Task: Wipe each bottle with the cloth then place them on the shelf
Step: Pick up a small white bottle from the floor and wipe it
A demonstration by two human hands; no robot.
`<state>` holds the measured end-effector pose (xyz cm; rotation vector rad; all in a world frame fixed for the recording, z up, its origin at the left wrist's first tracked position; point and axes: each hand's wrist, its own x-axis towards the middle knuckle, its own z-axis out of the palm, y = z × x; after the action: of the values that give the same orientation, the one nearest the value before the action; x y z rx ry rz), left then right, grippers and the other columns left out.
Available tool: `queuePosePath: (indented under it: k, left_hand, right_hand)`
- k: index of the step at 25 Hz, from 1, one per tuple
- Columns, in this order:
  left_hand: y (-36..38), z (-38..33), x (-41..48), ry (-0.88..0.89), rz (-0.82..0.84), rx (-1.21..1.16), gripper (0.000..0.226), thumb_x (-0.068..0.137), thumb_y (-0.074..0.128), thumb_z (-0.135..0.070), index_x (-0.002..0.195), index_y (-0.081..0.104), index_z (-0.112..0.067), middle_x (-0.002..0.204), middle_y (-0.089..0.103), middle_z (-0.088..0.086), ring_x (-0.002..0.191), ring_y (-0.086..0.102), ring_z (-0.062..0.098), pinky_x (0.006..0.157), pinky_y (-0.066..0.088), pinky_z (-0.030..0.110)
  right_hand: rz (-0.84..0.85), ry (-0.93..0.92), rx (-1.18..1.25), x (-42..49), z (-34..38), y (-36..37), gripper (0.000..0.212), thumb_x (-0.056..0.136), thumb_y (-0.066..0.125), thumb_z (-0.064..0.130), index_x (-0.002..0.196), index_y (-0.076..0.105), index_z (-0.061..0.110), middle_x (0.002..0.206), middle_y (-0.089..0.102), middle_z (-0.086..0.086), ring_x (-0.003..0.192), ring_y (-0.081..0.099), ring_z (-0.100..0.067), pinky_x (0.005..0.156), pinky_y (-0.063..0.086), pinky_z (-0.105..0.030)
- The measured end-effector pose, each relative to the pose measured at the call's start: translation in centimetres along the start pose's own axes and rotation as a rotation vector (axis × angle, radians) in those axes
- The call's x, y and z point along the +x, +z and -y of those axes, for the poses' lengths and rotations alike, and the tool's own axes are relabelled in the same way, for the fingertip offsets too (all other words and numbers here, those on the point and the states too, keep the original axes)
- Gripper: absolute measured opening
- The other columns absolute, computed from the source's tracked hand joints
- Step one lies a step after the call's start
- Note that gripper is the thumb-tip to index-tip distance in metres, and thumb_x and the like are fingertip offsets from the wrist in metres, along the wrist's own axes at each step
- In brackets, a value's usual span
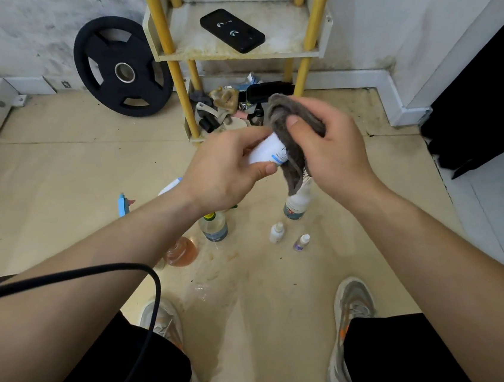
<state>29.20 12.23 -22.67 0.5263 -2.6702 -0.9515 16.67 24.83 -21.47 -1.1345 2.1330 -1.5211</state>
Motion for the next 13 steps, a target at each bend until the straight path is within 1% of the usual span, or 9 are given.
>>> queuePosePath:
  k: [1, 2, 3, 5, 6, 8, 9, 11, 13]
  left_hand:
    - [-0.1, -0.1, 0.0, -0.024, -0.011, -0.065, 0.046, 0.08, 0.066, -0.042, 0.122, 0.065, -0.022, 0.106, 0.073, -0.007, 0.098, 0.068, 0.016, 0.085, 0.055, 0.041]
    - [-0.1, -0.2, 0.0, -0.052, -0.022, -0.139, 0.045, 0.082, 0.068, -0.039, 0.122, 0.064, -0.02, 0.109, 0.072, -0.008, 0.099, 0.068, 0.012, 0.086, 0.056, 0.038]
    - [-0.1, -0.2, 0.0, -0.078, -0.032, -0.208, 0.042, 0.084, 0.069, -0.036, 0.122, 0.063, -0.018, 0.109, 0.071, -0.008, 0.099, 0.068, 0.006, 0.084, 0.056, 0.031]
    - [-0.1, -0.2, 0.2, -0.139, -0.05, -0.325, 0.031, 0.092, 0.069, -0.027, 0.119, 0.06, -0.016, 0.104, 0.07, -0.009, 0.09, 0.066, -0.003, 0.072, 0.052, 0.018]
    - [-0.2, -0.2, 0.3, -0.175, -0.059, -0.377, 0.028, 0.093, 0.068, -0.025, 0.118, 0.059, -0.015, 0.101, 0.071, -0.009, 0.086, 0.066, -0.004, 0.068, 0.05, 0.016]
    - [-0.7, 0.0, 0.5, -0.215, -0.061, -0.449, 0.032, 0.092, 0.068, -0.027, 0.118, 0.059, -0.013, 0.095, 0.074, -0.006, 0.083, 0.069, 0.001, 0.069, 0.049, 0.018]
    - [-0.9, 0.0, 0.6, -0.212, -0.044, -0.461, 0.032, 0.091, 0.068, -0.026, 0.119, 0.059, -0.012, 0.092, 0.075, -0.005, 0.081, 0.07, 0.001, 0.069, 0.049, 0.018]
    - [-1.3, -0.2, 0.6, -0.191, 0.002, -0.468, 0.028, 0.094, 0.068, -0.019, 0.12, 0.061, -0.012, 0.09, 0.077, -0.003, 0.079, 0.07, 0.002, 0.071, 0.049, 0.02]
    - [-1.5, -0.3, 0.6, -0.19, 0.026, -0.507, 0.028, 0.094, 0.069, -0.02, 0.12, 0.063, -0.014, 0.095, 0.078, 0.001, 0.088, 0.073, 0.009, 0.082, 0.055, 0.03]
  right_hand:
    - [-0.022, 0.115, 0.097, 0.2, 0.0, -0.1, 0.022, 0.098, 0.054, 0.019, 0.107, 0.072, 0.029, 0.094, 0.073, 0.017, 0.094, 0.066, -0.003, 0.086, 0.051, -0.027]
    - [-0.044, 0.191, 0.165, 0.4, -0.2, -0.1, 0.021, 0.099, 0.053, 0.019, 0.103, 0.073, 0.027, 0.088, 0.073, 0.016, 0.088, 0.067, -0.005, 0.083, 0.052, -0.03]
    - [-0.056, 0.213, 0.191, 0.4, -0.3, -0.1, 0.022, 0.099, 0.053, 0.019, 0.104, 0.073, 0.025, 0.09, 0.074, 0.014, 0.089, 0.068, -0.007, 0.085, 0.054, -0.034]
    - [-0.041, 0.148, 0.165, 0.0, -0.2, 0.2, 0.026, 0.099, 0.053, 0.021, 0.117, 0.071, 0.024, 0.103, 0.075, 0.009, 0.102, 0.069, -0.01, 0.094, 0.055, -0.04]
    - [-0.019, 0.091, 0.134, -0.6, 0.0, 0.4, 0.03, 0.099, 0.053, 0.02, 0.125, 0.068, 0.024, 0.109, 0.074, 0.009, 0.107, 0.068, -0.009, 0.096, 0.054, -0.037]
    - [-0.007, -0.029, 0.036, -1.5, 0.3, 0.7, 0.039, 0.099, 0.055, 0.017, 0.138, 0.061, 0.021, 0.118, 0.072, 0.009, 0.112, 0.065, -0.004, 0.095, 0.051, -0.023]
    - [-0.031, -0.08, -0.022, -1.8, 0.4, 0.8, 0.041, 0.099, 0.057, 0.015, 0.14, 0.059, 0.019, 0.12, 0.071, 0.008, 0.112, 0.064, -0.004, 0.094, 0.05, -0.018]
    - [-0.084, -0.097, -0.035, -1.8, 0.4, 0.7, 0.043, 0.098, 0.057, 0.014, 0.141, 0.058, 0.018, 0.122, 0.071, 0.007, 0.112, 0.064, -0.003, 0.094, 0.049, -0.017]
    - [-0.09, -0.016, 0.028, -1.4, 0.6, 0.7, 0.041, 0.1, 0.055, 0.016, 0.14, 0.06, 0.021, 0.117, 0.072, 0.01, 0.106, 0.065, 0.0, 0.09, 0.05, -0.018]
